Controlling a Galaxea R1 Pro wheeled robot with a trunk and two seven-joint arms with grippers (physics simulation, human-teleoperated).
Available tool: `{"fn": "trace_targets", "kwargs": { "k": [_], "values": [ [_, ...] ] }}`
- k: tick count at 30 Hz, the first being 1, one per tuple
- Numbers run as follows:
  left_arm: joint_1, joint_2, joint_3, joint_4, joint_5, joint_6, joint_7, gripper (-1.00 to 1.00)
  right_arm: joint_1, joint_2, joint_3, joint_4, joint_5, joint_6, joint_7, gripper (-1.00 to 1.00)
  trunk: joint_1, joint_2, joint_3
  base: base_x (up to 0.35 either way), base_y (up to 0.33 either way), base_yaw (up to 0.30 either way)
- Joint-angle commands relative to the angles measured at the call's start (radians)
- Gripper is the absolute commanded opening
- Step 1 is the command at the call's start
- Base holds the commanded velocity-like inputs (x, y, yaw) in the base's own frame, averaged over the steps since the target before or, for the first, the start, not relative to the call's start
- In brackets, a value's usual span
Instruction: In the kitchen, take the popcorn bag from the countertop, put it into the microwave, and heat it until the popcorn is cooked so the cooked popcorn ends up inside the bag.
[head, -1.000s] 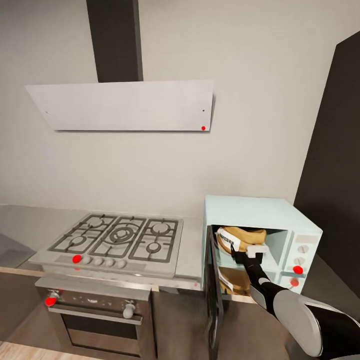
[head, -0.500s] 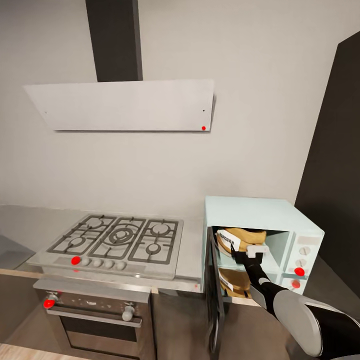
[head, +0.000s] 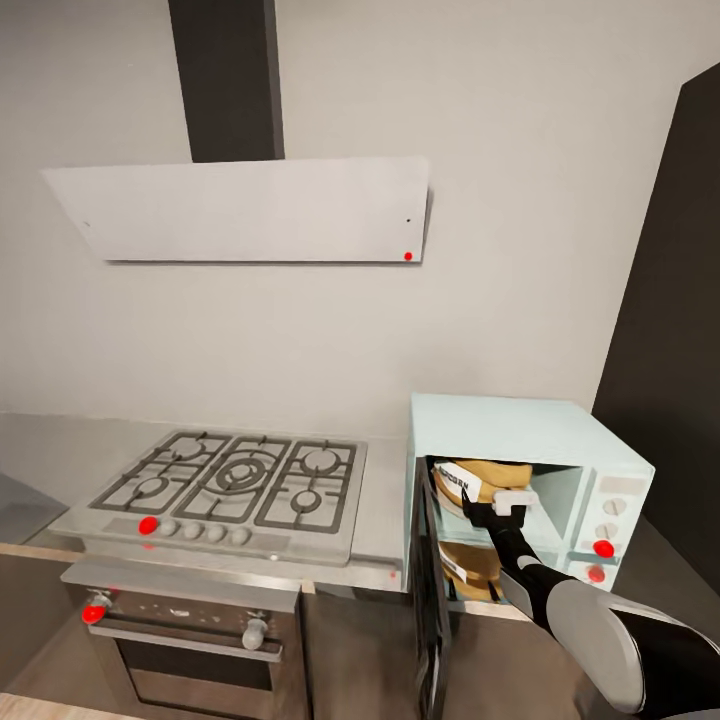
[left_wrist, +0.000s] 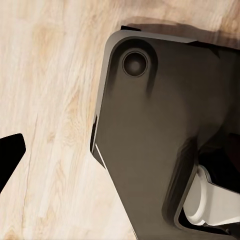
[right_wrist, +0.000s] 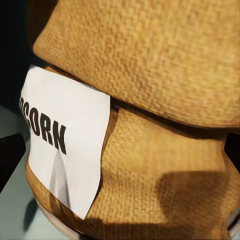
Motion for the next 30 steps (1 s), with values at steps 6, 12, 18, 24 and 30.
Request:
{"fn": "trace_targets", "kwargs": {
  "k": [6, 12, 18, 24, 30],
  "values": [
    [0.0, 0.0, 0.003, 0.0, 0.001, 0.0, 0.0, 1.0, -0.001, 0.0, -0.005, 0.004, 0.011, -0.005, -0.006, 1.0, 0.0, -0.001, 0.0, -0.168, 0.0, 0.0],
    [0.0, 0.0, 0.003, 0.0, 0.001, 0.0, 0.0, 1.0, -0.001, 0.0, -0.006, 0.004, 0.011, -0.005, -0.006, 1.0, 0.0, -0.001, 0.0, -0.332, 0.0, 0.0],
    [0.0, 0.0, 0.003, 0.0, 0.001, 0.0, 0.0, 1.0, -0.001, 0.0, -0.006, 0.004, 0.011, -0.005, -0.006, 1.0, 0.0, -0.001, 0.0, -0.339, 0.0, 0.0],
    [0.0, 0.0, 0.003, 0.0, 0.001, 0.0, 0.0, 1.0, -0.001, 0.0, -0.006, 0.004, 0.011, -0.005, -0.006, 1.0, 0.0, -0.001, 0.0, -0.339, 0.0, 0.0],
    [0.0, 0.0, 0.003, 0.0, 0.001, 0.0, 0.0, 1.0, -0.001, 0.0, -0.006, 0.004, 0.011, -0.005, -0.006, 1.0, 0.0, -0.001, 0.0, -0.339, 0.0, 0.0]
  ]
}}
